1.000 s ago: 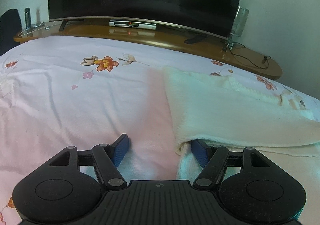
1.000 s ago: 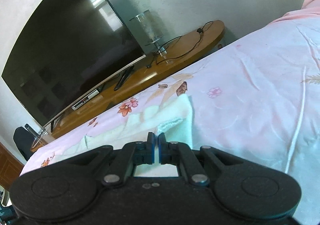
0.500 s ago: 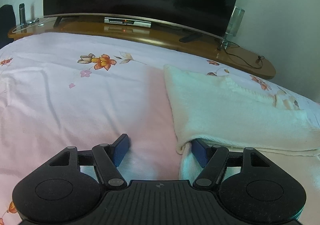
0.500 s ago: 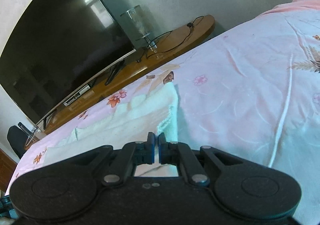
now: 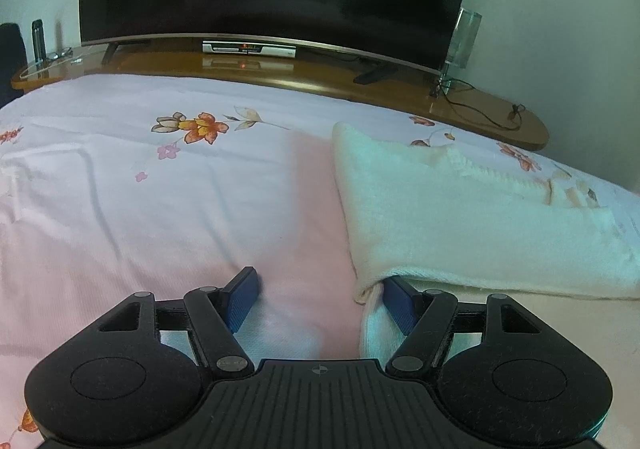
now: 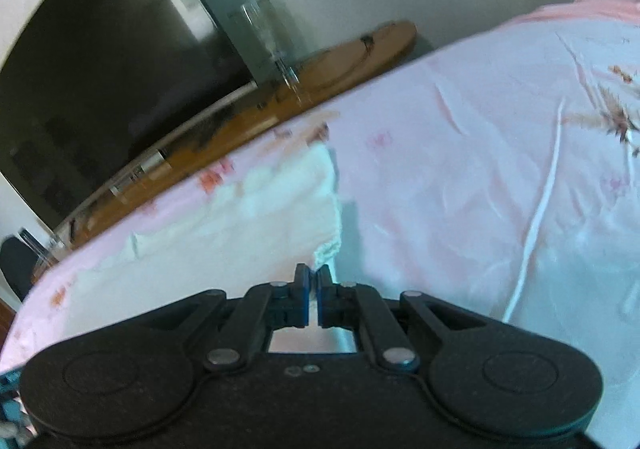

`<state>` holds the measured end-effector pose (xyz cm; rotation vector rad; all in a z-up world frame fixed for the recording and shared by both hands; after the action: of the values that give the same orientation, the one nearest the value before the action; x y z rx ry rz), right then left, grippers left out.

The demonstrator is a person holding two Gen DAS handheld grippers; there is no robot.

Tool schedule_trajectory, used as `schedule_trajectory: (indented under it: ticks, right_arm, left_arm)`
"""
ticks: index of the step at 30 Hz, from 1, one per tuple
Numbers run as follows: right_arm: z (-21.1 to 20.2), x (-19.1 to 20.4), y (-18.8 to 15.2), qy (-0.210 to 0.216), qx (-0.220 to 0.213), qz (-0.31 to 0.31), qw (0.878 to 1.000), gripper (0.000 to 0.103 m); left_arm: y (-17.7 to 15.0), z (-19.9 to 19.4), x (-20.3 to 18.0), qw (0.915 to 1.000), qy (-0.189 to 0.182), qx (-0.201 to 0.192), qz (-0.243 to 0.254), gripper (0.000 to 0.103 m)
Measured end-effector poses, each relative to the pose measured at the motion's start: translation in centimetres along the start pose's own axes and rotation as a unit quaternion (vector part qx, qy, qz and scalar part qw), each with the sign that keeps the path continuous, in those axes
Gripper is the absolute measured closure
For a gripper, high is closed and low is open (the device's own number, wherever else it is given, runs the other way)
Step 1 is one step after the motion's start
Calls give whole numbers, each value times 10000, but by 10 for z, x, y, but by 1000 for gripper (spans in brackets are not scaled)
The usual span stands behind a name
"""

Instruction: Fold small clothes

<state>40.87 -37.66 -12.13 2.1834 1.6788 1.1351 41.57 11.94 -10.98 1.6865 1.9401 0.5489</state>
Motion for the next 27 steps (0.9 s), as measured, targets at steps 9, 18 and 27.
schedule_trajectory:
  ticks: [9, 18, 27]
  right_arm:
    - [-33, 2, 11, 11, -589, -360, 9976, 93]
    - [30, 33, 21, -418, -186, -1243, 9912, 99]
    - [9, -8, 32, -214, -572, -580, 9964, 89]
  left_arm:
    - [12, -44, -6, 9980, -193, -522, 286, 34]
    - [11, 14, -52, 9945, -268, -311, 961, 34]
    - [19, 3, -28, 9973, -329, -518, 392, 33]
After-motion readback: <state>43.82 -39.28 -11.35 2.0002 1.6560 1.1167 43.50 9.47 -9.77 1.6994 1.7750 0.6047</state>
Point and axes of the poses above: each gripper's, at about its wrist camera, not at the fingertips, and z roughly the way its jaws point, x to its left, y to its top, the point moved 1 cm from there along z, roughly the way its jaws point, and after that the axes turned 11 degrees about x, right-handed, at the moved point
